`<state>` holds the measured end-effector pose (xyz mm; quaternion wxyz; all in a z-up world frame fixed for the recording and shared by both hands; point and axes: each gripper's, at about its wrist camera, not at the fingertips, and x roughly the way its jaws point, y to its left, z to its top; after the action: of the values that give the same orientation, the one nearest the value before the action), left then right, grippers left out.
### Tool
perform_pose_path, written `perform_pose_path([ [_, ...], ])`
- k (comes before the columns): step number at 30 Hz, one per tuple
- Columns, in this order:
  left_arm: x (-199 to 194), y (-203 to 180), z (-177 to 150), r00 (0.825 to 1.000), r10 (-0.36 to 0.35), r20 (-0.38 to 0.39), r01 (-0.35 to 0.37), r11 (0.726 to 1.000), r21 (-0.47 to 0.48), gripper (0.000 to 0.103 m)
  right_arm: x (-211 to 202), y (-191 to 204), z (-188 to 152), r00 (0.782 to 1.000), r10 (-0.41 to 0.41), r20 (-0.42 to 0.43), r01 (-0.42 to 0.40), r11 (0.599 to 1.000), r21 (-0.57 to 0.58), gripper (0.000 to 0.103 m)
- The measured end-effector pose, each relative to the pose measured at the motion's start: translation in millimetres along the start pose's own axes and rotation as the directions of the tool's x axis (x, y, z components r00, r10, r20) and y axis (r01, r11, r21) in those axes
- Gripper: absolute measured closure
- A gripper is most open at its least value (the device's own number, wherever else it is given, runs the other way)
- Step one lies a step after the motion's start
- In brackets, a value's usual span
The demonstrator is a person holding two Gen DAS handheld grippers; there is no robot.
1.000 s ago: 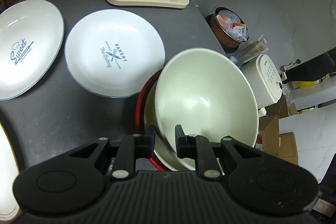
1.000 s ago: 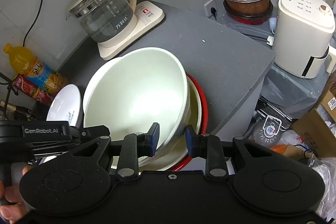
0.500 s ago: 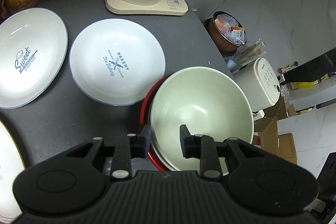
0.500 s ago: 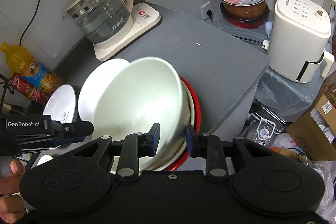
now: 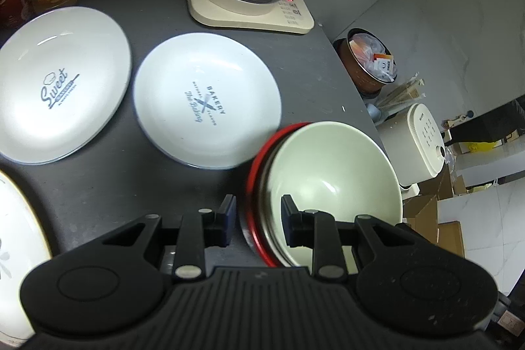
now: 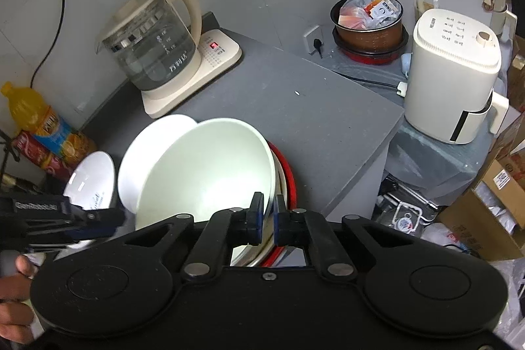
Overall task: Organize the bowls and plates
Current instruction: 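Open both grippers to release the smaller cream bowl on the stack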
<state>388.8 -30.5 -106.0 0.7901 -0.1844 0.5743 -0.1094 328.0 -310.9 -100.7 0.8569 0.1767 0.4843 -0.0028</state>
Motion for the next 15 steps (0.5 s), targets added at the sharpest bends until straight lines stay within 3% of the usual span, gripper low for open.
perform_pose_path([
  [15, -16, 33, -6, 1.000, 0.008, 0.013, -0.007, 0.999, -0.041, 0.077, -3, 5, -10, 0.999, -0.021, -0.030, 0.021, 1.000, 0.017, 0.096],
])
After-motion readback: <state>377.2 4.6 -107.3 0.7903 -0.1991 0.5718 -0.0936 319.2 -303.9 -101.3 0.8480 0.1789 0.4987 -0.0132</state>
